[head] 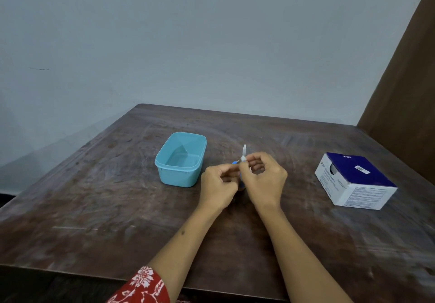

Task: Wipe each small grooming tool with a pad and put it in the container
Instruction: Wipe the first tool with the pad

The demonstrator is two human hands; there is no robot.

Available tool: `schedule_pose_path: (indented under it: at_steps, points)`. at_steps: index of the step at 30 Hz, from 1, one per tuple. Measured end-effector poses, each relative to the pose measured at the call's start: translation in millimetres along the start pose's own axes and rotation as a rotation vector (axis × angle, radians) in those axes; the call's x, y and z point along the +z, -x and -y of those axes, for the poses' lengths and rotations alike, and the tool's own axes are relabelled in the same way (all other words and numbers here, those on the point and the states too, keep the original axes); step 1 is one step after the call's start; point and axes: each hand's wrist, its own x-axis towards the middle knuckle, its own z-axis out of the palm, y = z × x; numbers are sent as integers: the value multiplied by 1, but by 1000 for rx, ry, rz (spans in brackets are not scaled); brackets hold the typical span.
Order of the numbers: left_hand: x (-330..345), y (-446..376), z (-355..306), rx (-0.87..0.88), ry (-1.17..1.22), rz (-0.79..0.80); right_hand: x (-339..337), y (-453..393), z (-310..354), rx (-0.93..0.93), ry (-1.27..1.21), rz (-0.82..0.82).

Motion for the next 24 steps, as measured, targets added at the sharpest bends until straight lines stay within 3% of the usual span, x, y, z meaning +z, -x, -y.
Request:
schedule_pose_path:
  at_steps: [18, 24]
  points:
    - [2, 0, 1, 4, -68, 13, -3, 0, 7, -46, 1, -80]
    - [-1, 0, 1, -10, -39, -7, -2, 3, 6, -3, 23, -8]
